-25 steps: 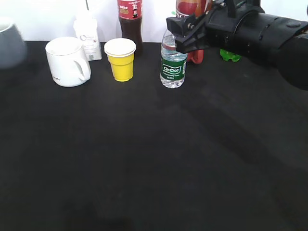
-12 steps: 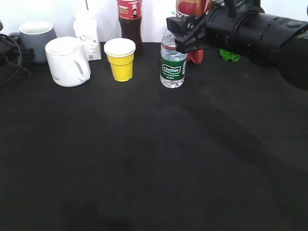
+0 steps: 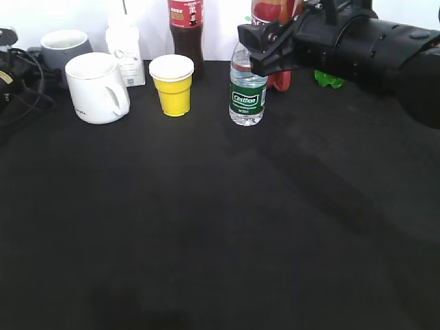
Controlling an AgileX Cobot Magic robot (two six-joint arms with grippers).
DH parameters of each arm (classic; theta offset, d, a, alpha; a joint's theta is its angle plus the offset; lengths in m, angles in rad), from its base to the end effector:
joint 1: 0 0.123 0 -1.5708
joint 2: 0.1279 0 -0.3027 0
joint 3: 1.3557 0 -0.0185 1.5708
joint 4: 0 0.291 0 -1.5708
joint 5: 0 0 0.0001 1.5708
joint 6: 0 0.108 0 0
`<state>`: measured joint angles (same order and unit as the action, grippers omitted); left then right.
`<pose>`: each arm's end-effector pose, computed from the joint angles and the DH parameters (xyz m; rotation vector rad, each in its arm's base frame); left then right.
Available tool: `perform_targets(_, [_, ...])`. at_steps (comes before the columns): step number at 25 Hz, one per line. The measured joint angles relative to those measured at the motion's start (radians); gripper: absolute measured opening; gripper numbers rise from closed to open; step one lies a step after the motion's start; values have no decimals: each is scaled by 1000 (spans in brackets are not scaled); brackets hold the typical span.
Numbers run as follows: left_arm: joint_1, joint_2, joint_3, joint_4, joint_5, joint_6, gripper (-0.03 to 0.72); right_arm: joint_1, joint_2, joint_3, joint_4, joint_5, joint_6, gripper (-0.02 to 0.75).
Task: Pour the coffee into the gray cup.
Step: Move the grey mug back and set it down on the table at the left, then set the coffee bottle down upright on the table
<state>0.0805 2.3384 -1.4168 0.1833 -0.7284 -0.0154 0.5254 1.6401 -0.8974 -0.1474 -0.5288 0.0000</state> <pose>0.5512 0.0313 0.0967 0.1263 1.6798 0.0497 0.3490 0.2116 0.2429 -0.6024 1.6056 0.3592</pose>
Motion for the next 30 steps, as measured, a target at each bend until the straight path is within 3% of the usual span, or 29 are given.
perform_targets(6, [0, -13, 36, -10, -13, -4, 228, 0, 0, 0, 0, 0, 0, 533])
perform_targets(15, [0, -136, 238, -21, -77, -4, 270, 0, 0, 0, 0, 0, 0, 533])
perform_targets(19, [6, -249, 426, -36, -135, -4, 301, 0, 0, 0, 0, 0, 0, 533])
perform_targets(23, [6, -481, 747, -38, -200, -4, 302, 0, 0, 0, 10, 0, 0, 533])
perform_targets(25, [-3, -631, 869, -36, -200, -4, 303, 0, 0, 0, 71, 0, 0, 533])
perform_targets(30, [-70, -996, 945, 8, 42, -4, 303, -35, -85, 0, 158, 29, -36, 533])
